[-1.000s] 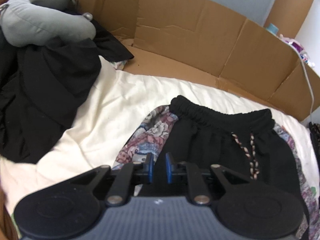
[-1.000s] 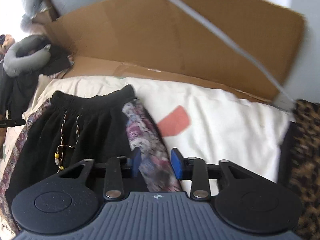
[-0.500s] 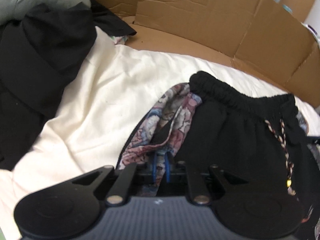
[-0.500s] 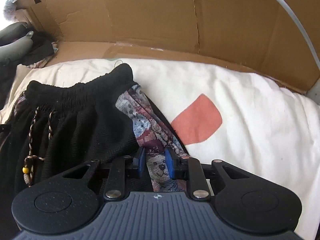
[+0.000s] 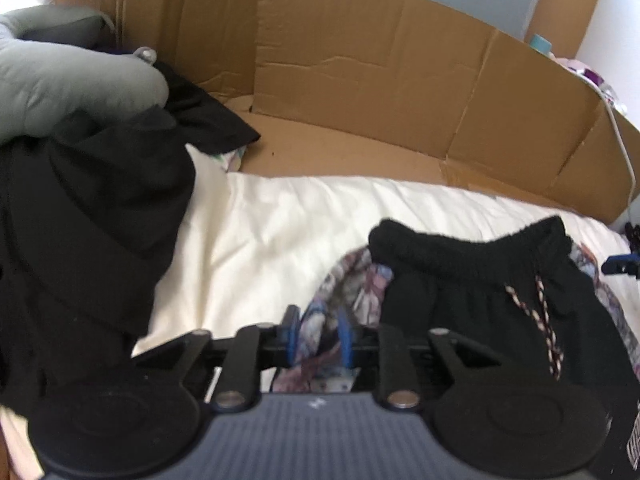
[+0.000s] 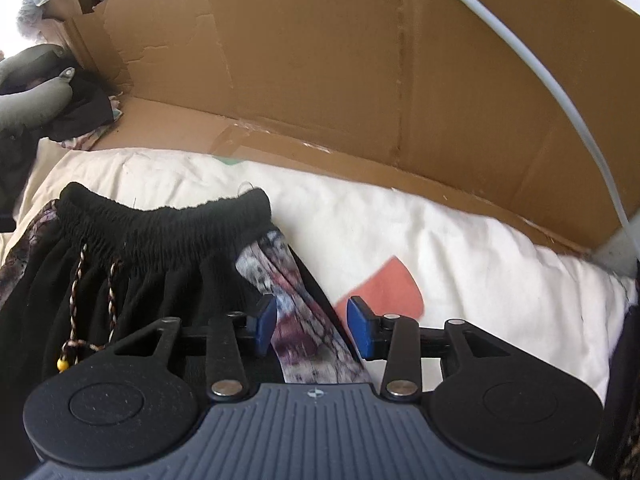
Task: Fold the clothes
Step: 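Grasp the bear-print fabric beside the waistband with both grippers, then open both grippers and slide them along the bear-print side panel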
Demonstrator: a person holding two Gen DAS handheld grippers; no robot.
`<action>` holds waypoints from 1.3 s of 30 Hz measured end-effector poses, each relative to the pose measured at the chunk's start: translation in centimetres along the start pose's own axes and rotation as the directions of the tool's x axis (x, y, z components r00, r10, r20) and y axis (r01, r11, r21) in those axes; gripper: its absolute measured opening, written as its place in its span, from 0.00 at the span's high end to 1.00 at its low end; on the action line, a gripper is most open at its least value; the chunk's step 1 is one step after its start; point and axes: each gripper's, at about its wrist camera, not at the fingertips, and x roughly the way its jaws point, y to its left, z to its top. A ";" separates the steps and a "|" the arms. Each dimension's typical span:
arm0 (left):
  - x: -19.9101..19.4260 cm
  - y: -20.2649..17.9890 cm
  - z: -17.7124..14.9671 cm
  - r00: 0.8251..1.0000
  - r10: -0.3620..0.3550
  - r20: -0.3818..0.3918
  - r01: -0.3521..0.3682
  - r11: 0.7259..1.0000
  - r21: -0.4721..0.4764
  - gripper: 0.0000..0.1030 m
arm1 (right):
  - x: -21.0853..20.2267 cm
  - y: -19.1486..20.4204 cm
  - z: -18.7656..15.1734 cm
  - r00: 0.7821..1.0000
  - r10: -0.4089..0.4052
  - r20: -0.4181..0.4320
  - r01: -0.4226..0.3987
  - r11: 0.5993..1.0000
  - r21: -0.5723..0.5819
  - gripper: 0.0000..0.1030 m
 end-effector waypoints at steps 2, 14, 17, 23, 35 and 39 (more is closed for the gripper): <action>1.1 -0.6 0.4 1.000 0.017 0.006 -0.017 0.999 0.031 0.63 | 1.0 0.4 0.6 1.000 0.003 -0.008 -0.003 1.000 -0.011 0.55; 6.6 -1.8 0.4 0.996 0.022 -0.082 -0.014 0.995 0.095 0.75 | 5.9 2.6 2.2 0.996 -0.021 -0.091 0.009 0.992 -0.126 0.55; 6.7 -1.9 0.7 0.995 -0.002 -0.096 0.010 0.996 0.090 0.80 | 6.0 3.6 2.6 0.996 0.001 -0.093 -0.018 0.983 -0.182 0.54; 7.1 -2.5 1.2 0.995 0.010 -0.101 0.000 0.995 0.103 0.93 | 6.1 4.2 3.3 0.996 -0.027 -0.090 0.009 0.981 -0.196 0.82; 7.2 -2.8 1.6 0.995 0.087 -0.039 -0.079 0.983 0.164 0.89 | 6.5 4.3 4.1 0.987 -0.153 -0.052 0.138 0.963 -0.231 0.78; 6.6 -2.3 1.3 0.993 0.109 -0.041 -0.103 0.985 0.141 0.65 | 5.0 2.8 4.3 0.994 -0.083 -0.069 0.070 0.983 -0.173 0.62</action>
